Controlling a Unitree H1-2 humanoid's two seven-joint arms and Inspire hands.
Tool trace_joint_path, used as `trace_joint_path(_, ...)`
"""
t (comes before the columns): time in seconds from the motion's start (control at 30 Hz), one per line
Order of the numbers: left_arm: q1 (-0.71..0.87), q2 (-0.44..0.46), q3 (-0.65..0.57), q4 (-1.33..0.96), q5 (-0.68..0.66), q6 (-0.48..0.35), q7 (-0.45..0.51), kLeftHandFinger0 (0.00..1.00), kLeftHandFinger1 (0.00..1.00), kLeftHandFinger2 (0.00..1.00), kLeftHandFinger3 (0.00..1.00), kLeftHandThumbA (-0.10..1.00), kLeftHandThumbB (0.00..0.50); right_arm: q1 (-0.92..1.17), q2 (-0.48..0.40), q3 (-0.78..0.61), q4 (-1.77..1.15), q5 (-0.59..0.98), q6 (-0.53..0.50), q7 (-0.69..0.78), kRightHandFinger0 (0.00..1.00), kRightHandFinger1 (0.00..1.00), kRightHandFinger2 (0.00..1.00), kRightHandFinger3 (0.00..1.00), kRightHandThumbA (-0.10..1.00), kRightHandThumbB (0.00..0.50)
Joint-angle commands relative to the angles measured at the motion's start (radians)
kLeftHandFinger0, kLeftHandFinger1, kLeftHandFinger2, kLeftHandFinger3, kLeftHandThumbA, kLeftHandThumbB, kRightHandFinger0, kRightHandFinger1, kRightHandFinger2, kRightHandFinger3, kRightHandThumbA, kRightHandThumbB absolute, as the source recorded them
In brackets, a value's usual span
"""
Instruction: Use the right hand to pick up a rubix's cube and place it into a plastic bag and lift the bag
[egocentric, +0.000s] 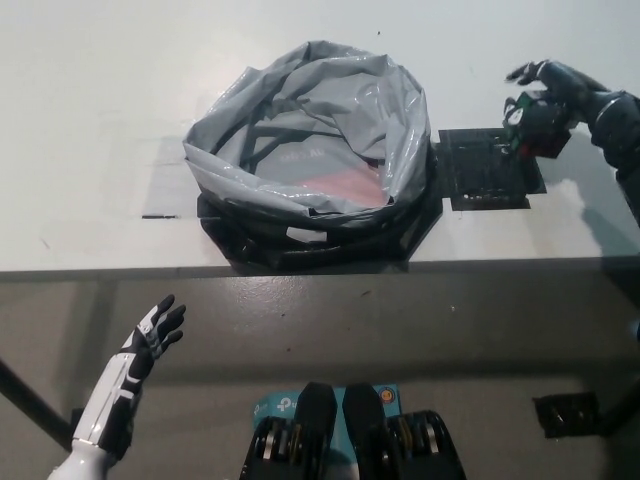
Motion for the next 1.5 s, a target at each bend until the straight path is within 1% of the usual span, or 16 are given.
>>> trace_joint_path(0.0, 0.006, 0.012, 0.012, -0.027, -0.009, -0.014, 0.004, 1.0, 1.0, 1.0, 1.0, 1.0, 0.304, -0.113, -0.017, -0.12, -0.062, 0.146, 0.023, -0.049, 0.05, 0.63, 0.95, 0.91, -0.1, 0.139)
trace_joint_path(0.07, 0.006, 0.011, 0.011, -0.02, -0.002, -0.022, 0.006, 1.0, 1.0, 1.0, 1.0, 1.0, 0.295, -0.123, -0.008, -0.2, -0.084, 0.217, 0.024, -0.019, 0.07, 0.64, 0.92, 0.88, -0.1, 0.139)
trace_joint_path(0.23, 0.011, 0.009, 0.009, -0.025, 0.002, -0.014, 0.007, 1.0, 1.0, 1.0, 1.0, 1.0, 0.298, -0.147, 0.026, -0.288, -0.154, 0.272, 0.073, 0.004, 0.17, 0.67, 0.99, 0.92, -0.1, 0.141)
trace_joint_path(0.3, 0.01, 0.011, 0.008, -0.025, 0.004, -0.01, 0.006, 1.0, 1.0, 1.0, 1.0, 1.0, 0.295, -0.159, 0.048, -0.316, -0.208, 0.294, 0.118, 0.031, 0.11, 0.64, 1.0, 0.98, -0.1, 0.129)
trace_joint_path(0.47, 0.007, 0.012, 0.007, -0.023, -0.001, -0.001, 0.003, 1.0, 1.0, 1.0, 1.0, 1.0, 0.309, -0.15, 0.085, -0.318, -0.334, 0.307, 0.177, 0.059, 0.05, 0.6, 0.99, 0.99, -0.1, 0.145)
trace_joint_path(0.5, 0.008, 0.011, 0.007, -0.026, 0.0, 0.007, 0.004, 1.0, 1.0, 1.0, 1.0, 1.0, 0.31, -0.146, 0.101, -0.311, -0.37, 0.309, 0.183, 0.066, 0.03, 0.54, 0.93, 0.88, -0.1, 0.147)
trace_joint_path(0.57, 0.009, 0.009, 0.008, -0.028, 0.001, 0.012, 0.006, 1.0, 1.0, 1.0, 1.0, 1.0, 0.304, -0.142, 0.125, -0.289, -0.413, 0.295, 0.191, 0.061, 0.02, 0.56, 0.98, 0.89, -0.1, 0.14)
trace_joint_path(0.67, 0.007, 0.012, 0.006, -0.023, -0.005, 0.009, 0.0, 1.0, 1.0, 1.0, 1.0, 1.0, 0.295, -0.142, 0.153, -0.267, -0.461, 0.278, 0.236, 0.046, 0.05, 0.56, 0.95, 0.84, -0.1, 0.156)
trace_joint_path(0.83, 0.005, 0.012, 0.005, -0.02, -0.002, 0.008, 0.001, 1.0, 1.0, 1.0, 1.0, 1.0, 0.3, -0.128, 0.207, -0.237, -0.506, 0.283, 0.224, 0.057, 0.02, 0.54, 0.96, 0.83, -0.1, 0.149)
trace_joint_path(0.9, 0.004, 0.011, 0.004, -0.02, -0.003, 0.008, 0.0, 1.0, 1.0, 1.0, 1.0, 1.0, 0.303, -0.112, 0.225, -0.211, -0.52, 0.265, 0.212, 0.051, 0.01, 0.51, 0.88, 0.83, -0.1, 0.139)
trace_joint_path(0.93, 0.004, 0.011, 0.004, -0.02, -0.004, 0.009, -0.001, 1.0, 1.0, 1.0, 1.0, 1.0, 0.305, -0.107, 0.234, -0.196, -0.518, 0.249, 0.208, 0.04, 0.0, 0.5, 0.85, 0.81, -0.1, 0.159)
trace_joint_path(0.97, 0.003, 0.013, 0.002, -0.02, -0.005, 0.011, -0.003, 1.0, 1.0, 1.0, 1.0, 1.0, 0.3, -0.099, 0.248, -0.18, -0.518, 0.242, 0.22, 0.034, 0.0, 0.49, 0.84, 0.8, -0.1, 0.152)
trace_joint_path(1.1, -0.001, 0.015, 0.001, -0.018, -0.011, 0.009, -0.008, 1.0, 1.0, 1.0, 1.0, 1.0, 0.3, -0.076, 0.281, -0.148, -0.484, 0.239, 0.203, 0.02, 0.07, 0.59, 0.95, 0.83, -0.1, 0.167)
trace_joint_path(1.27, -0.005, 0.018, 0.003, -0.023, -0.004, 0.016, -0.005, 1.0, 1.0, 1.0, 1.0, 1.0, 0.313, -0.053, 0.305, -0.1, -0.452, 0.198, 0.205, -0.02, 0.06, 0.56, 0.93, 0.8, -0.1, 0.166)
trace_joint_path(1.33, -0.006, 0.018, 0.002, -0.03, 0.001, 0.026, -0.003, 1.0, 1.0, 1.0, 1.0, 1.0, 0.319, -0.04, 0.313, -0.079, -0.424, 0.186, 0.186, -0.035, 0.07, 0.58, 0.97, 0.87, -0.1, 0.172)
trace_joint_path(1.47, -0.008, 0.018, 0.003, -0.03, -0.002, 0.026, -0.004, 1.0, 1.0, 1.0, 1.0, 1.0, 0.308, -0.027, 0.322, -0.052, -0.358, 0.174, 0.13, -0.05, 0.03, 0.54, 0.9, 0.88, -0.1, 0.175)
